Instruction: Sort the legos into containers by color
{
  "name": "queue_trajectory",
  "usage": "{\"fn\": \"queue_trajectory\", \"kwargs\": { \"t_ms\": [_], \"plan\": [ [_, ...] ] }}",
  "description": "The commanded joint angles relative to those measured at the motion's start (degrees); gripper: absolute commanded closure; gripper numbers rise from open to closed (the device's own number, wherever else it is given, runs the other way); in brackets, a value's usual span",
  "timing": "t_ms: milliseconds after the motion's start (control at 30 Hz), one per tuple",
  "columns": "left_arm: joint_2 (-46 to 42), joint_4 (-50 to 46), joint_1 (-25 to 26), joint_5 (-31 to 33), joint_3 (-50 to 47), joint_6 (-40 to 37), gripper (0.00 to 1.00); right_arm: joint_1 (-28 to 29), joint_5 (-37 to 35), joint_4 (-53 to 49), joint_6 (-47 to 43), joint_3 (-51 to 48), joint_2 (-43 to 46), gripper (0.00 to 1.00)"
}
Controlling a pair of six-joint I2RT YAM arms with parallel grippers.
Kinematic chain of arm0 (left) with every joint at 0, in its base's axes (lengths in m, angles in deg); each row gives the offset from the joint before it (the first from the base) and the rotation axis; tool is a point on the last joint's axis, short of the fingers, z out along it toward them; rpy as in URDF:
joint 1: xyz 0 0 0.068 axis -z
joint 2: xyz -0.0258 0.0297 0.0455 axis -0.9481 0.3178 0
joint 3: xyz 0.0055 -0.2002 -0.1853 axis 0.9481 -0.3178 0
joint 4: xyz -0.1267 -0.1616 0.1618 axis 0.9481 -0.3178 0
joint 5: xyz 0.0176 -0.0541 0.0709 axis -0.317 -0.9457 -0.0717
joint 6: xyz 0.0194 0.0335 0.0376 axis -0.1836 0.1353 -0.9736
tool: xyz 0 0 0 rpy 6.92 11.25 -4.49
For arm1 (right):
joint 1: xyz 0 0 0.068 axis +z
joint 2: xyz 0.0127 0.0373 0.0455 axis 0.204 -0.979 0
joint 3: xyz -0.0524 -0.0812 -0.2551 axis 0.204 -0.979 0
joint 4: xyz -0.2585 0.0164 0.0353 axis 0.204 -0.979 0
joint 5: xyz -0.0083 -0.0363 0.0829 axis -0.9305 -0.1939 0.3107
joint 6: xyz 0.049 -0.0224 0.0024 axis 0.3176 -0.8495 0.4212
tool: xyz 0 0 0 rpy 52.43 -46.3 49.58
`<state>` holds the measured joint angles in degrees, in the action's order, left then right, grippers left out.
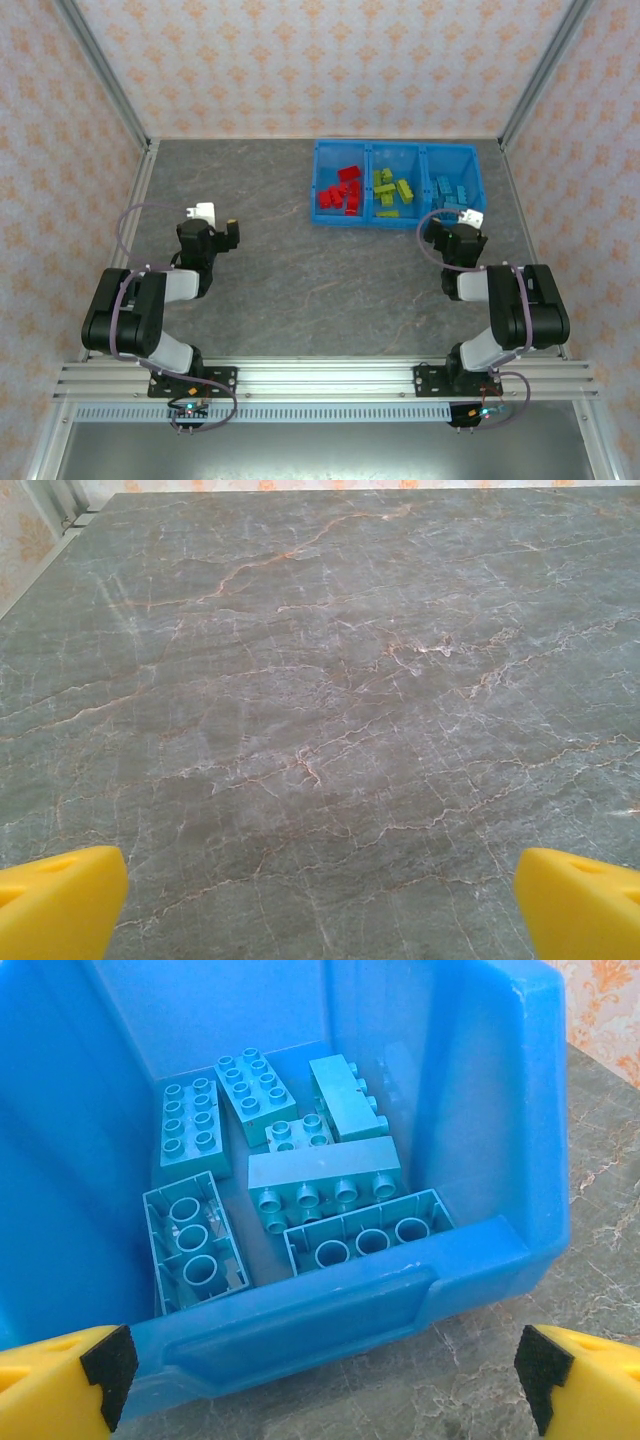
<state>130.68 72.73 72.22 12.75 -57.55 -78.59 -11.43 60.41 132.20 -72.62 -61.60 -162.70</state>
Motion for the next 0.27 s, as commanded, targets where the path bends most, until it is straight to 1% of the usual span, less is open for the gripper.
{"fn": "queue_trajectory", "kwargs": {
  "t_ms": [0,133,233],
  "plan": [
    [-0.28,2.11,0.55,0.58,0.18,0.56,0.00,0.30,-1.36,-0.05,-0.78,1.55,0.64,0.01],
    [-0.23,2.21,0.56,0.58,0.14,0.56,0.00,0.84,-1.79,-1.55,-1.40,2.66,0.25,0.01],
    [-0.24,2.23,0.56,0.53,0.18,0.59,0.00,0.81,-1.63,-0.33,-1.43,1.71,0.68,0.01]
  ]
}}
